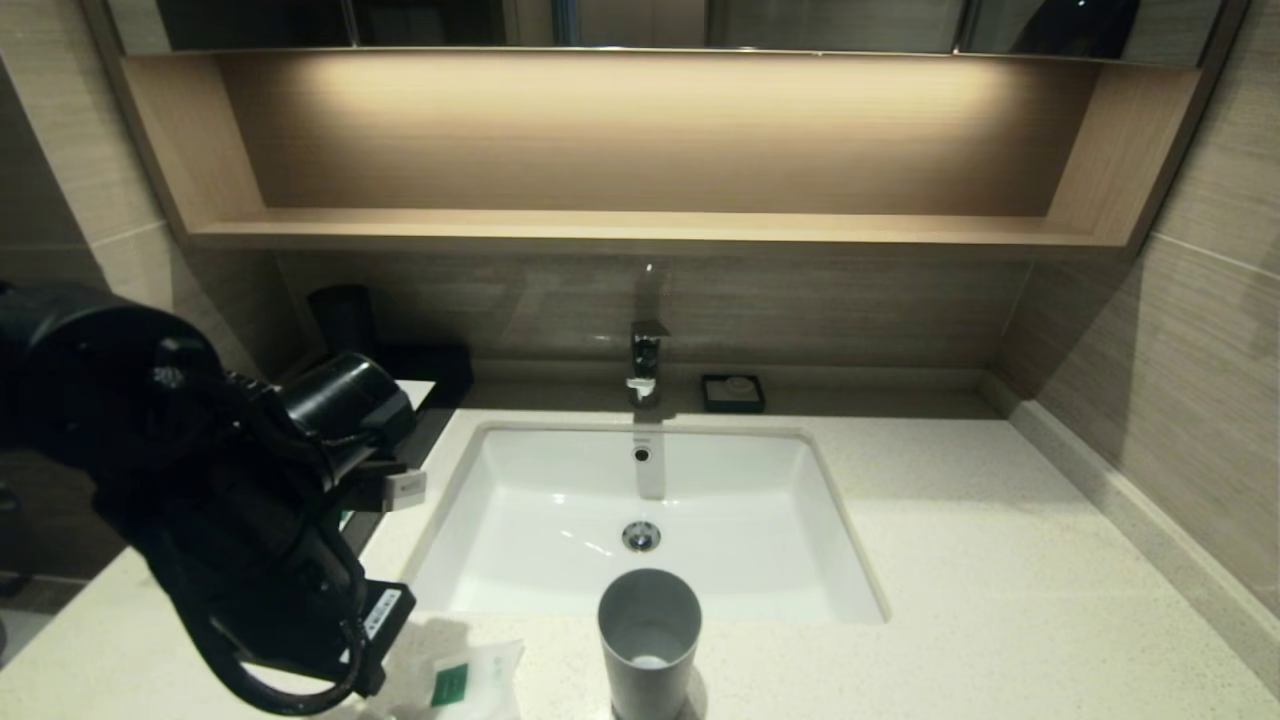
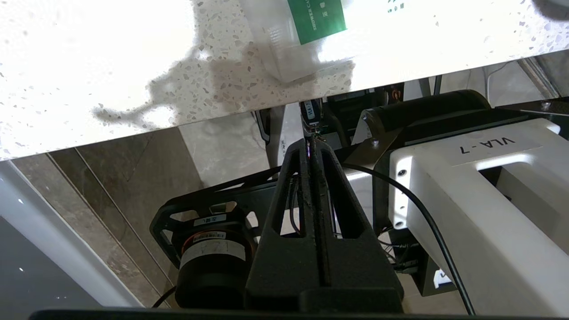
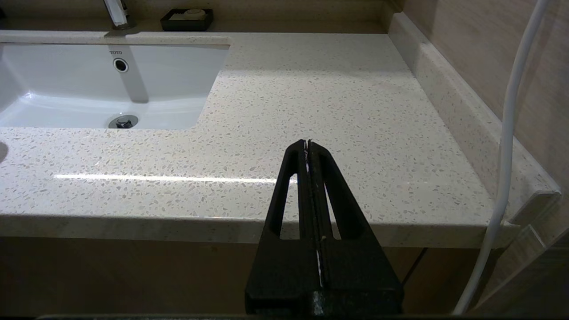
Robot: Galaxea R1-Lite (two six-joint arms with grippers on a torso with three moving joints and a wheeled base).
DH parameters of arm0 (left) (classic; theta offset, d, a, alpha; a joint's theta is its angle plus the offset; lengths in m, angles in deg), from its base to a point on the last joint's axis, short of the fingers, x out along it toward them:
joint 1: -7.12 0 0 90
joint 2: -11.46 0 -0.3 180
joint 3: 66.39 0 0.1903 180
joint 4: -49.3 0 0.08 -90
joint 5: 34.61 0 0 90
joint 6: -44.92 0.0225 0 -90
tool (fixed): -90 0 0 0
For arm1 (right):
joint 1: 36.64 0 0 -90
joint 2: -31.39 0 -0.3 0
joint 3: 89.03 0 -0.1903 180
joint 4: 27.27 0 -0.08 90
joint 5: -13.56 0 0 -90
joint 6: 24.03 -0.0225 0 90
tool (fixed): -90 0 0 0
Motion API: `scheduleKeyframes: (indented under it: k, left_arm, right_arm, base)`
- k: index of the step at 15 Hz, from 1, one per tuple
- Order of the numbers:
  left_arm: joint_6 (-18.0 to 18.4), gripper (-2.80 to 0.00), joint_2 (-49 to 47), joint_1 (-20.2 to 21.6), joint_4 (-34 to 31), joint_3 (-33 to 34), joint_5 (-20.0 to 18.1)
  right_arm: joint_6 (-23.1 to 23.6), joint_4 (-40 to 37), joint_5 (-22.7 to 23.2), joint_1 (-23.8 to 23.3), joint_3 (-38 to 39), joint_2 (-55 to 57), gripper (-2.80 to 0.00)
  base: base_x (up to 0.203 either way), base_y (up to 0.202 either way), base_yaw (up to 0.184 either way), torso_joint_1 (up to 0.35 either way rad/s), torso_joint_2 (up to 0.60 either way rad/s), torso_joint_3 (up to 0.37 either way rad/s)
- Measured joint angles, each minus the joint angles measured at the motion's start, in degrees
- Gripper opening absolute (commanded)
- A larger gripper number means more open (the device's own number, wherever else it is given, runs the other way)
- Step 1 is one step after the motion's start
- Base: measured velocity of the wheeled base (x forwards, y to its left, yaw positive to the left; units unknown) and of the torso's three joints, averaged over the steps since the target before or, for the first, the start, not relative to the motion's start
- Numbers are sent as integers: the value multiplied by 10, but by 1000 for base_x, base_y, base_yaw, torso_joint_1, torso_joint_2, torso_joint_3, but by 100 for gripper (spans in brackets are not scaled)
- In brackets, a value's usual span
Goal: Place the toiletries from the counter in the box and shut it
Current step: Pick up the bathroom toiletry
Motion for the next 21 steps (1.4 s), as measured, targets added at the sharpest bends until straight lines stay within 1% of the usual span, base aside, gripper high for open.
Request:
scheduleKeyframes:
  k: [5, 7, 10, 13, 15, 17, 20, 21]
  left_arm:
    - [4, -280, 5, -19, -16, 2, 1]
    - [4, -280, 11, -34, -19, 3, 0]
    - [-2, -280, 15, -57, -26, 5, -1]
    - [-8, -280, 3, -66, -21, 1, -2]
    - [-25, -280, -4, -67, -20, -16, -6]
    - [-50, -280, -15, -68, -20, -40, -7]
    - [-96, -280, -50, -76, -25, -89, -7]
    - [-121, -280, -66, -86, -26, -107, -7]
  right_arm:
    - [0, 0, 0, 0, 0, 0, -280]
    - [0, 0, 0, 0, 0, 0, -280]
    - [0, 0, 0, 0, 0, 0, -280]
    - [0, 0, 0, 0, 0, 0, -280]
    - [0, 0, 0, 0, 0, 0, -280]
    - [0, 0, 0, 0, 0, 0, -280]
    - [0, 0, 0, 0, 0, 0, -280]
    - [0, 0, 0, 0, 0, 0, -280]
  base:
    - [0, 0, 0, 0, 0, 0]
    - [0, 0, 0, 0, 0, 0]
    - [0, 0, 0, 0, 0, 0]
    - [0, 0, 0, 0, 0, 0]
    - [0, 0, 0, 0, 0, 0]
    - [0, 0, 0, 0, 0, 0]
    - [0, 0, 0, 0, 0, 0]
    - [0, 0, 0, 0, 0, 0]
